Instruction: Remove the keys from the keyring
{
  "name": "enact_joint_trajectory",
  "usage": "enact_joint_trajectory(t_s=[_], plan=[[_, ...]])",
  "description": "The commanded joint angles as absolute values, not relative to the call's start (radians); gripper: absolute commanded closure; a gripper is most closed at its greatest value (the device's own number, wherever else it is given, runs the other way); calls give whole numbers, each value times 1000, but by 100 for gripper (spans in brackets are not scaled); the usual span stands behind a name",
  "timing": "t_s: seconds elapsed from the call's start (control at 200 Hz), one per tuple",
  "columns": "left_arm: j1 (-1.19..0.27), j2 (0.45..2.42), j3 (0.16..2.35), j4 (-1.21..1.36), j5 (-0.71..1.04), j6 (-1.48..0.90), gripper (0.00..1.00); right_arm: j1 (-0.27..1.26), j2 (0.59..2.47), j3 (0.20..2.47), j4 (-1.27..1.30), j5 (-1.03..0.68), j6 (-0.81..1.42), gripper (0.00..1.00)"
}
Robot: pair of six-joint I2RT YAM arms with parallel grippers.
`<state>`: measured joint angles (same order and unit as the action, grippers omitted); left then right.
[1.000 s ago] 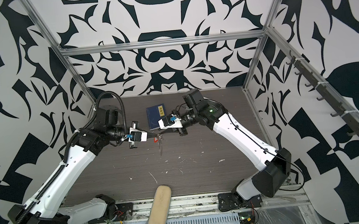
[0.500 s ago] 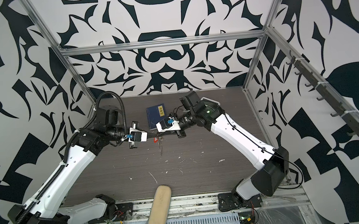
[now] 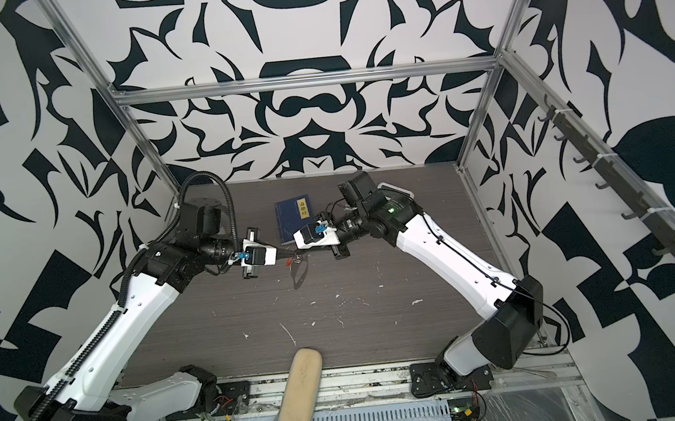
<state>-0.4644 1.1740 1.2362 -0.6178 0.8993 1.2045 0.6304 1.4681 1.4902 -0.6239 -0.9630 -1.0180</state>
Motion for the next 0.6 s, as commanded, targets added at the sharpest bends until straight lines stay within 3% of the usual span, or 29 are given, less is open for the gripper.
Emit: enact_joint_trajectory(t_s=[0.0, 0.29, 0.46, 0.595], plan=[[-443, 1139, 1214, -613, 917, 1197, 100, 606, 1400, 1459, -490, -1070, -911, 100], [-431, 1114, 1177, -555, 925, 1156, 100, 570, 1366, 1396, -273, -1194, -743, 100], [-431, 1111, 1174, -525, 927, 1145, 100, 561, 1333, 1269, 66, -1227, -487, 100], [-431, 1112, 1183, -494, 932, 1135, 100, 566, 1339, 1287, -158, -1161, -650, 100]])
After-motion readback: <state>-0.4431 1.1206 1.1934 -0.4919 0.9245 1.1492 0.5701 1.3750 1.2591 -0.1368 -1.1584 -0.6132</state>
